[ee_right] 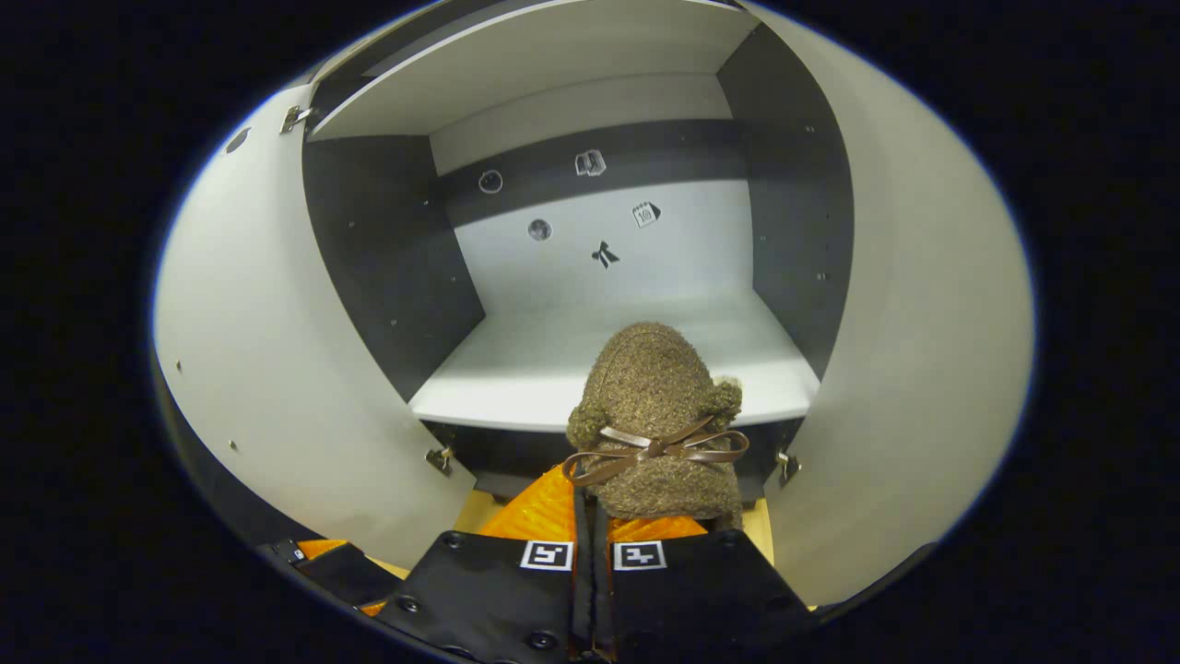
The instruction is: Grab one shoe with the right hand and put it into the shoe cabinet, grab the other shoe with the left hand and put it into the shoe cabinet; then close the right door with the right hand and the left door with the left hand.
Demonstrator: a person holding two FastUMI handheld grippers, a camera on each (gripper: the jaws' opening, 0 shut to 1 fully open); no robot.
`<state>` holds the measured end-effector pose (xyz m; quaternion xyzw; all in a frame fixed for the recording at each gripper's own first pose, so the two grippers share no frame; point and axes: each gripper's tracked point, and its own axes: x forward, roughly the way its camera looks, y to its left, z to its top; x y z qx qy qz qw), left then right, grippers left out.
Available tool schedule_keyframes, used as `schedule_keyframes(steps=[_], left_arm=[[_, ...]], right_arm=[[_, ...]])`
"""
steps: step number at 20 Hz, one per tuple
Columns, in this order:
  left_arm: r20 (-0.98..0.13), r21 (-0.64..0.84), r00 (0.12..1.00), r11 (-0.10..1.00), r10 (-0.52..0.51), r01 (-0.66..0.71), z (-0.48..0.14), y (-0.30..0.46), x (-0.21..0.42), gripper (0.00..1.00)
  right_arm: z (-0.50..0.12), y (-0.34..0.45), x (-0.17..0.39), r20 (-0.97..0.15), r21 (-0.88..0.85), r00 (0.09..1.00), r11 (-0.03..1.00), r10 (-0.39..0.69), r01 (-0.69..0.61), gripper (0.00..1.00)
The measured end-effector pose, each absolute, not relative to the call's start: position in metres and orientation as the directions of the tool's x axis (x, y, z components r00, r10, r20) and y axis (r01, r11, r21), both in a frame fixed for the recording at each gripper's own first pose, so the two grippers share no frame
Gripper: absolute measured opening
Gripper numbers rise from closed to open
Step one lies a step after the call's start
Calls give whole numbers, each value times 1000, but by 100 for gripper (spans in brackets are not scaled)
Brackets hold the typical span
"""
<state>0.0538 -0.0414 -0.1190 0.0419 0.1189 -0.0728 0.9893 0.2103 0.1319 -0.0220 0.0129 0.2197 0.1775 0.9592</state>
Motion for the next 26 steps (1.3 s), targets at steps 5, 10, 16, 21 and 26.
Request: schedule_keyframes(steps=[5,10,16,21,26], left_arm=[[-224,85,972,992,-75,96,-117,-37,59,94],[-226,95,974,995,36,-14,-117,-29,59,94],[-244,104,957,986,156,-134,-112,-21,57,94],[-260,124,943,976,207,-180,-109,-22,59,94],[-283,123,929,969,239,-212,-111,-31,42,94]], right_arm=[[31,133,284,-318,43,890,943,327,-331,2],[37,149,357,-284,67,896,939,341,-337,2],[26,160,423,-269,77,899,938,346,-338,2],[5,157,441,-288,57,903,947,318,-316,3],[-10,163,441,-321,37,899,952,298,-302,16]])
